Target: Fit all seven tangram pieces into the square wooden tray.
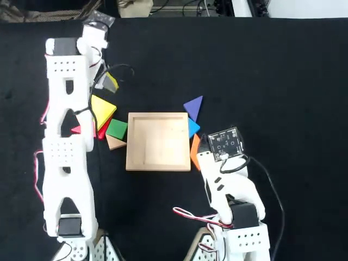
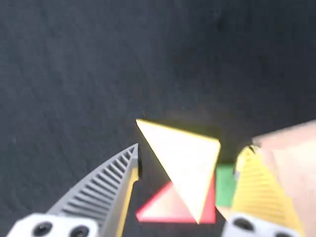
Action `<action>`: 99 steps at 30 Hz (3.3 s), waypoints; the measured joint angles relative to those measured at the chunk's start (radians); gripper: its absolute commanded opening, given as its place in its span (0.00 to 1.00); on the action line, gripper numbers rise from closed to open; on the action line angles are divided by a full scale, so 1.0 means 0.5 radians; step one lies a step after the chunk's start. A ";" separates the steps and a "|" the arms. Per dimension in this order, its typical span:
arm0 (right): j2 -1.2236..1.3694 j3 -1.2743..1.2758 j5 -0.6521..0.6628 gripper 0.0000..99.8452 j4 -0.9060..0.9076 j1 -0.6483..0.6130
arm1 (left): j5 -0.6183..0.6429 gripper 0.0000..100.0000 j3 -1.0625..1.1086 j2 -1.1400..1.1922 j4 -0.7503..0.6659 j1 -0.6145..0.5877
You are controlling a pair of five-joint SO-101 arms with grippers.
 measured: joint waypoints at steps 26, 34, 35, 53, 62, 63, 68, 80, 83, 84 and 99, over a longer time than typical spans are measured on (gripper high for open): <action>0.000 0.000 0.000 0.26 0.000 0.000 | 1.396 0.48 1.221 -0.310 -0.166 -0.107; 0.000 0.000 0.000 0.26 0.021 0.000 | 1.405 0.48 1.412 -0.310 -0.353 -0.083; 0.000 0.000 0.000 0.26 0.028 0.000 | 1.415 0.48 1.430 -0.310 -0.387 -0.083; 0.000 0.000 0.000 0.26 0.028 0.000 | 1.421 0.48 1.534 -0.328 -0.644 -0.083; 0.000 0.000 0.000 0.26 0.028 0.000 | 1.402 0.38 1.387 -0.166 -0.647 -0.083; 0.000 0.000 0.000 0.26 0.028 0.000 | 1.372 0.38 1.369 -0.153 -0.644 -0.083; 0.000 0.000 0.000 0.26 0.028 0.000 | 1.289 0.37 1.353 -0.150 -0.644 -0.083; 0.000 0.000 0.000 0.26 0.028 0.000 | 1.274 0.37 1.344 -0.144 -0.644 -0.077; 0.000 0.000 0.000 0.26 0.028 0.000 | 1.274 0.37 1.258 -0.110 -0.644 -0.074; 0.000 0.000 0.000 0.26 0.028 0.000 | 1.274 0.37 1.237 -0.098 -0.644 -0.071; 0.000 0.000 0.000 0.26 0.028 0.000 | 1.267 0.37 1.142 -0.071 -0.605 -0.058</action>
